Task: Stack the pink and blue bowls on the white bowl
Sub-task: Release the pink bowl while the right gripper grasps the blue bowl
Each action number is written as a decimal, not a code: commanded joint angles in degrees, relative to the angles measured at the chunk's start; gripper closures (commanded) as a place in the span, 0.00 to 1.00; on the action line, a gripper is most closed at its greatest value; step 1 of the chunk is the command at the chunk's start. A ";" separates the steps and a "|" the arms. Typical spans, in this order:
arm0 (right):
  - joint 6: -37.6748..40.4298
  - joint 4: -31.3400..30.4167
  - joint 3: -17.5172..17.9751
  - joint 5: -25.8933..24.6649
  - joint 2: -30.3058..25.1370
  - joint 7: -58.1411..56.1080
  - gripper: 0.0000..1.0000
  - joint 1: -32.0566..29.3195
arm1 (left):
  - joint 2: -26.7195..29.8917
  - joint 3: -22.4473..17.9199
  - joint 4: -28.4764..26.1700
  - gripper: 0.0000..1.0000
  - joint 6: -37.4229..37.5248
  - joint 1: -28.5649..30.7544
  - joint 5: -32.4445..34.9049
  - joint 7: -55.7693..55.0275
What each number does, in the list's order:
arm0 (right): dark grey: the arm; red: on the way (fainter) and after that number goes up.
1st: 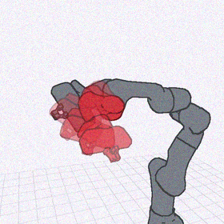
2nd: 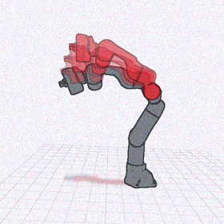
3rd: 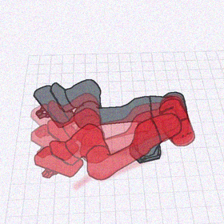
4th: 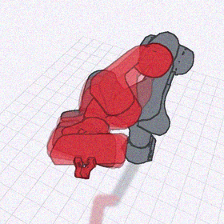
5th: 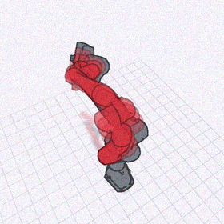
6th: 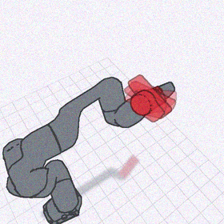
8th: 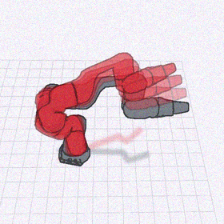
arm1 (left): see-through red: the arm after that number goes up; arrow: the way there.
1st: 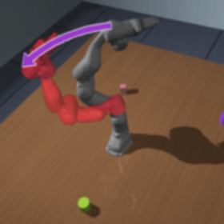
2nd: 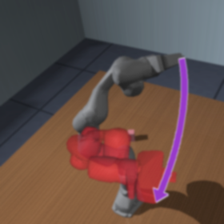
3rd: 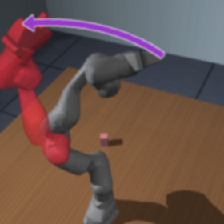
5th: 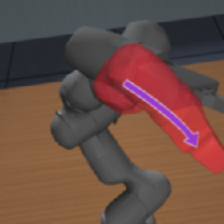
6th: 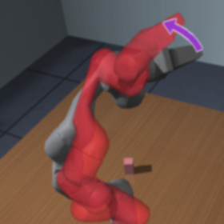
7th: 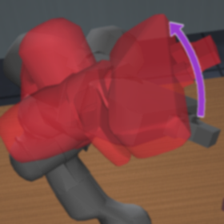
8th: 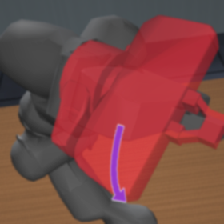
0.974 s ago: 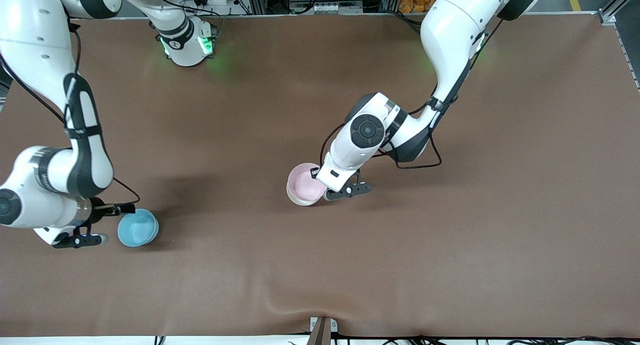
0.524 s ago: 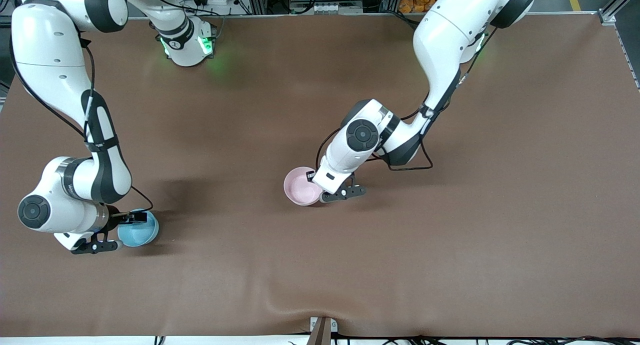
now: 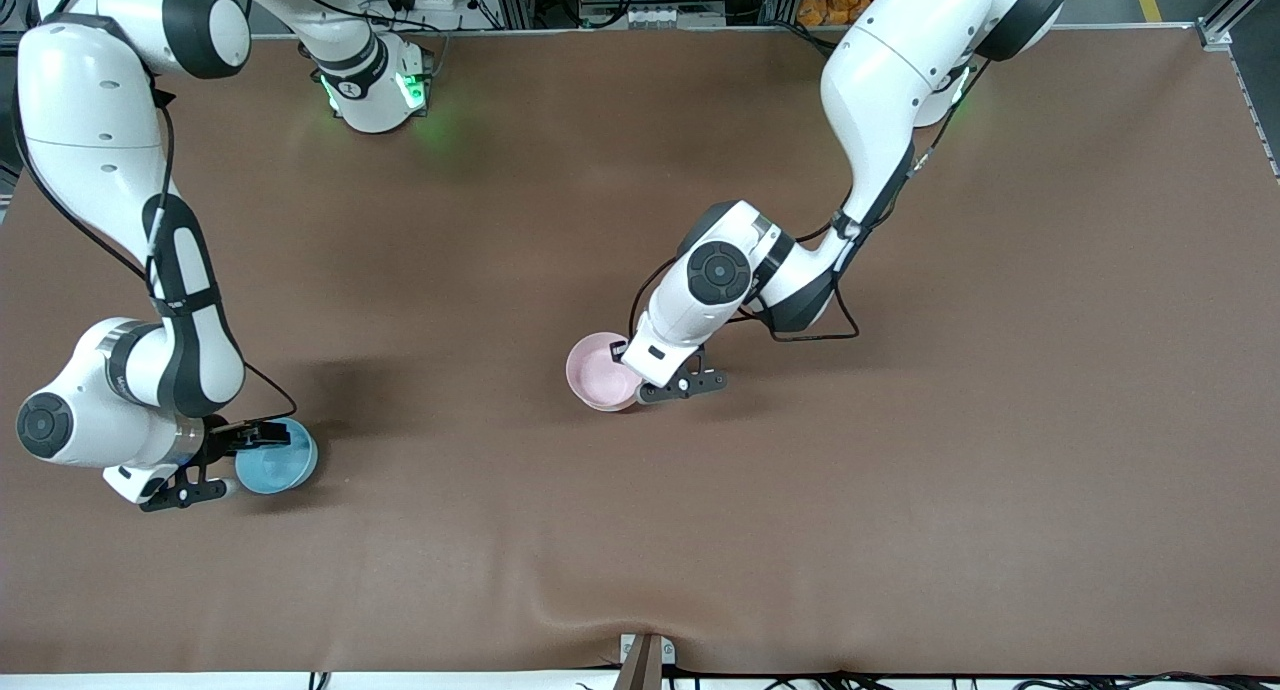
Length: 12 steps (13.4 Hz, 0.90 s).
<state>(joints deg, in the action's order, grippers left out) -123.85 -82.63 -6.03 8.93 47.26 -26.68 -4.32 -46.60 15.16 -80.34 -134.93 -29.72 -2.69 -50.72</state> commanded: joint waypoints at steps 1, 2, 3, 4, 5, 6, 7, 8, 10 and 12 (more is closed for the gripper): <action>-0.07 3.35 0.50 1.09 2.05 -4.61 0.16 -0.86 | -0.77 -0.74 1.33 0.84 -0.07 -0.78 -0.21 -0.25; 0.02 3.44 0.50 1.09 2.05 -5.22 0.38 -0.77 | -0.77 -0.83 1.24 0.50 -0.07 -0.78 -0.21 -0.08; 0.02 3.44 0.50 1.00 2.05 -5.84 0.59 -0.77 | -0.60 -0.92 1.33 0.13 0.02 -0.34 -0.04 0.01; 0.02 3.44 0.50 1.00 2.05 -6.19 0.81 -0.77 | -0.42 -1.01 1.24 0.00 0.19 -0.51 0.05 0.01; 0.19 3.44 0.50 1.00 2.05 -6.89 1.00 -0.77 | 0.10 -1.27 1.24 0.00 0.71 -0.69 0.05 -0.34; 0.19 3.44 0.50 1.00 1.96 -8.29 1.00 -0.77 | 1.24 -1.45 1.15 0.00 2.63 -0.17 0.14 -0.34; 0.19 3.44 0.50 1.00 1.96 -8.83 1.00 -0.77 | 3.34 -1.88 1.24 0.00 5.96 0.10 0.58 -0.25; 0.54 3.44 0.50 1.09 1.78 -8.83 1.00 -0.77 | 5.79 -2.50 1.24 0.00 8.86 0.28 1.54 -0.17; 1.07 3.44 0.58 1.35 0.73 -8.57 1.00 0.01 | 10.54 -2.33 1.24 0.00 14.58 3.42 1.99 0.01; 4.91 3.53 1.63 1.44 -0.58 -8.22 1.00 1.07 | 14.67 -2.33 1.24 0.00 20.29 5.36 1.99 0.45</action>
<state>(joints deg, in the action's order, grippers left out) -121.96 -79.40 -5.35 9.28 47.88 -34.01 -4.06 -37.02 12.85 -77.29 -119.40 -26.30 -1.66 -50.59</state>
